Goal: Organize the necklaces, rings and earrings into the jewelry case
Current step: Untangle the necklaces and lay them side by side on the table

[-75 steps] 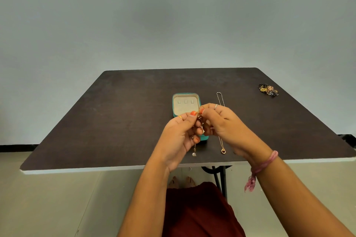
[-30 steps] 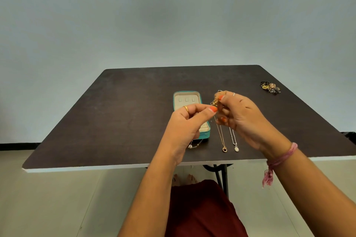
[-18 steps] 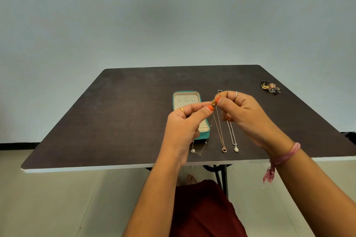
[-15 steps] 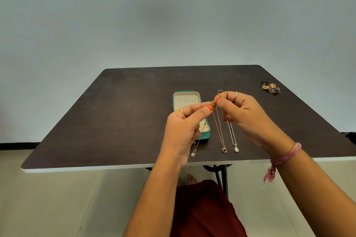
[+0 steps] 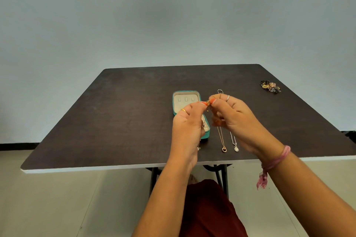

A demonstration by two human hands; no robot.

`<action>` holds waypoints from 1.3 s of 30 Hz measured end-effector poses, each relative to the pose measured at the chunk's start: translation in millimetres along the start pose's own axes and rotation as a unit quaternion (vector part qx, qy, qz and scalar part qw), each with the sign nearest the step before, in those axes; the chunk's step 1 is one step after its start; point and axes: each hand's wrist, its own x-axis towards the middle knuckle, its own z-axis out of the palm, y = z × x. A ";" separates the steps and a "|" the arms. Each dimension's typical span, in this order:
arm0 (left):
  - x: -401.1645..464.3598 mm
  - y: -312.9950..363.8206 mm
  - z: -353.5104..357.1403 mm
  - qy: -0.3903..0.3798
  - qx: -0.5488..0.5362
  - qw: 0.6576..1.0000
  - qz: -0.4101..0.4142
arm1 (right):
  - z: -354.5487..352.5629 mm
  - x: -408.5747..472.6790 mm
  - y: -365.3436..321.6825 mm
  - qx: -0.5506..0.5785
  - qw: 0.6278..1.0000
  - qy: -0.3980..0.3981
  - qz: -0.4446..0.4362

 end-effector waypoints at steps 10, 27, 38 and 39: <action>1.2 3.3 -9.5 -0.022 0.048 0.998 0.036 | -13.2 1.2 2.4 -0.060 0.997 -0.018 -0.041; 6.3 4.0 -20.5 -0.053 0.149 0.986 0.058 | -30.3 0.9 -6.0 -0.186 0.973 -0.042 -0.130; 10.5 11.1 -34.0 -0.131 0.250 0.956 0.077 | -31.1 -4.2 -12.4 -0.354 0.917 -0.052 -0.176; 10.6 11.8 -35.6 -0.143 0.247 0.955 0.074 | -31.0 -4.4 -12.1 -0.342 0.923 -0.054 -0.168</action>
